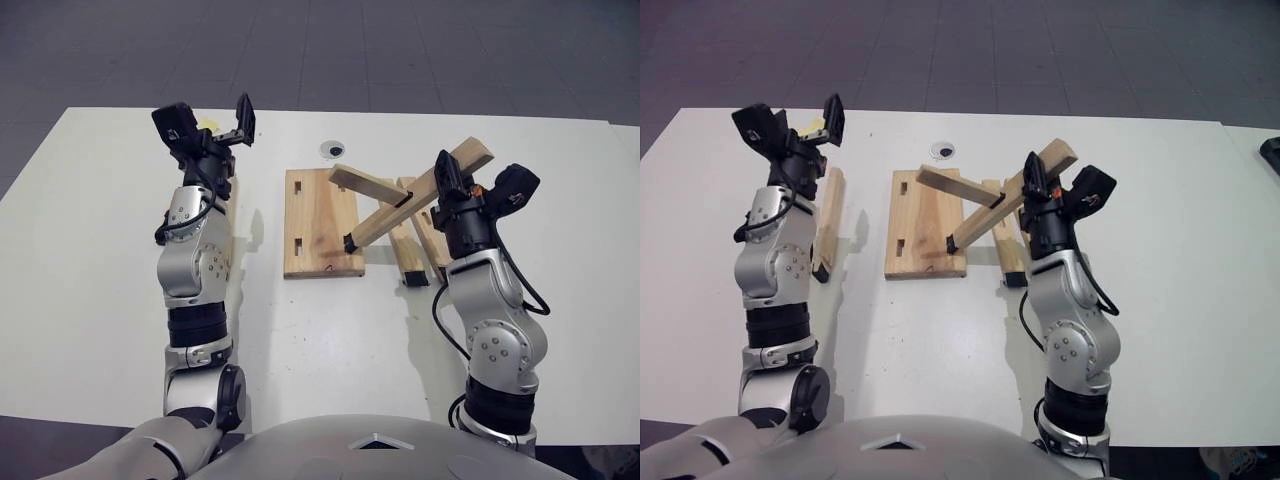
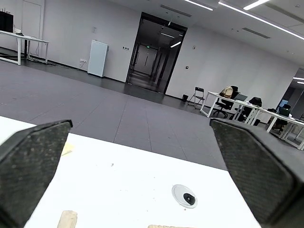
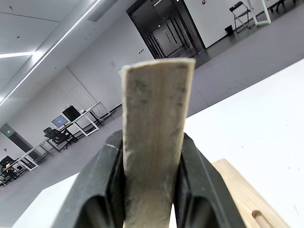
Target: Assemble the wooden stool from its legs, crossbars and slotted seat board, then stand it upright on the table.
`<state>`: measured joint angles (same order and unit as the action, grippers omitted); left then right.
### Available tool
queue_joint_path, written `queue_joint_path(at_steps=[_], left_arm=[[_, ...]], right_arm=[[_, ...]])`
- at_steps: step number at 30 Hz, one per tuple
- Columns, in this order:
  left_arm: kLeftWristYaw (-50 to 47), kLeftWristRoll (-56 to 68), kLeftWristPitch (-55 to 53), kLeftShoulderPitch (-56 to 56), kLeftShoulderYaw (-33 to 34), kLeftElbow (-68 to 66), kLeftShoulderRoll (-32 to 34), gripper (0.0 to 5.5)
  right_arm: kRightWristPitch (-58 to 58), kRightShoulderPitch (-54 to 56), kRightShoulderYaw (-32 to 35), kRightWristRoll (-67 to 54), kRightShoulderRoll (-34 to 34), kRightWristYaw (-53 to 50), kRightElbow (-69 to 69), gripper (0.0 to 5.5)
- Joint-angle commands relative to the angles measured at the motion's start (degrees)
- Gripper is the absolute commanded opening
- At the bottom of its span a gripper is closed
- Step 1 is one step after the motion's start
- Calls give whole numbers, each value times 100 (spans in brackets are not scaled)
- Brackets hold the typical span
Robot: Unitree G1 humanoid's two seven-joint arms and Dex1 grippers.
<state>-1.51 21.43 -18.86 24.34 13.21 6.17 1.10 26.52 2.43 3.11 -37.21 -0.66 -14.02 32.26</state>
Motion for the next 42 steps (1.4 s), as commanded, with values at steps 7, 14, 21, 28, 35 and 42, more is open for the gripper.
queue_joint_path(at_steps=[7, 14, 21, 28, 35, 42], left_arm=[[-859, 978, -547, 580, 651, 356, -195, 540], [-1143, 933, -530, 744, 704, 410, -151, 540], [-1413, 884, -441, 891, 828, 508, -64, 540], [-1381, 804, -473, 913, 702, 441, 36, 540], [-1418, 743, -413, 880, 561, 375, -76, 540], [-1355, 586, -252, 1000, 297, 183, -321, 540]], right_arm=[[117, -105, -267, 962, 344, 162, -740, 103], [248, -280, -789, 1719, 729, 386, -929, 105], [650, -139, -1312, 2106, 1425, 1010, -1224, 105], [786, -212, -1448, 2146, 1414, 1184, -1865, 105], [12, 262, -1146, 2054, 1218, 1333, -1763, 105], [-450, 714, -714, 2019, 1054, 1364, -1960, 105]])
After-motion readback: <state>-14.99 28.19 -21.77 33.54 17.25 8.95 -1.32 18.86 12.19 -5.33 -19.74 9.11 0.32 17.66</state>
